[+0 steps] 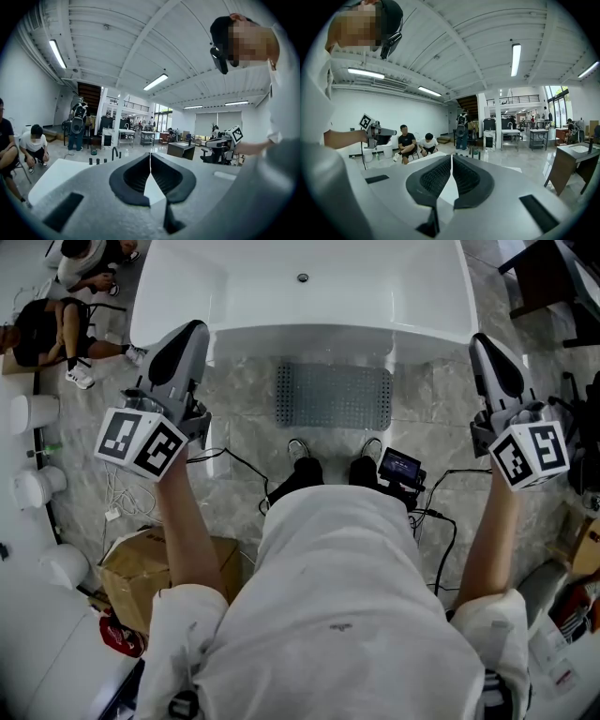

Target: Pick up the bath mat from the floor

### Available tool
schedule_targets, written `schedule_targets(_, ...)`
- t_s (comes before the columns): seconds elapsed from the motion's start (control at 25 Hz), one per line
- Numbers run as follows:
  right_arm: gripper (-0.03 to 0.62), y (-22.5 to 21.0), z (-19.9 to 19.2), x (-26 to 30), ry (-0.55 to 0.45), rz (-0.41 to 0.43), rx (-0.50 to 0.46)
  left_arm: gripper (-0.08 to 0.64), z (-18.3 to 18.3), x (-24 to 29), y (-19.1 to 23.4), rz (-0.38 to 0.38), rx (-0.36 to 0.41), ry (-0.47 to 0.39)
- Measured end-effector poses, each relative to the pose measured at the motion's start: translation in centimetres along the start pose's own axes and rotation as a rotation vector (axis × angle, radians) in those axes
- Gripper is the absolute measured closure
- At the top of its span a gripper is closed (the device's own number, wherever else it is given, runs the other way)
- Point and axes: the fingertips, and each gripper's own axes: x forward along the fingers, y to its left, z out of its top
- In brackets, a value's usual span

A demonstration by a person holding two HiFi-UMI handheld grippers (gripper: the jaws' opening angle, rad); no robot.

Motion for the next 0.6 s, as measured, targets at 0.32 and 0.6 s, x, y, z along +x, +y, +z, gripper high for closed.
schedule_targets(0.32,0.583,1.5,-6.2,0.8,0.103,0.017,0.051,0.546,-5.9,0.1,0.9,-0.019,-0.054,0.107)
schedule_targets(0.6,0.581,2.6,-14.5,1.3,0.252,0.031,0.129,0.545,-14.4,-0.6,1.2,-0.010,-0.139,0.236)
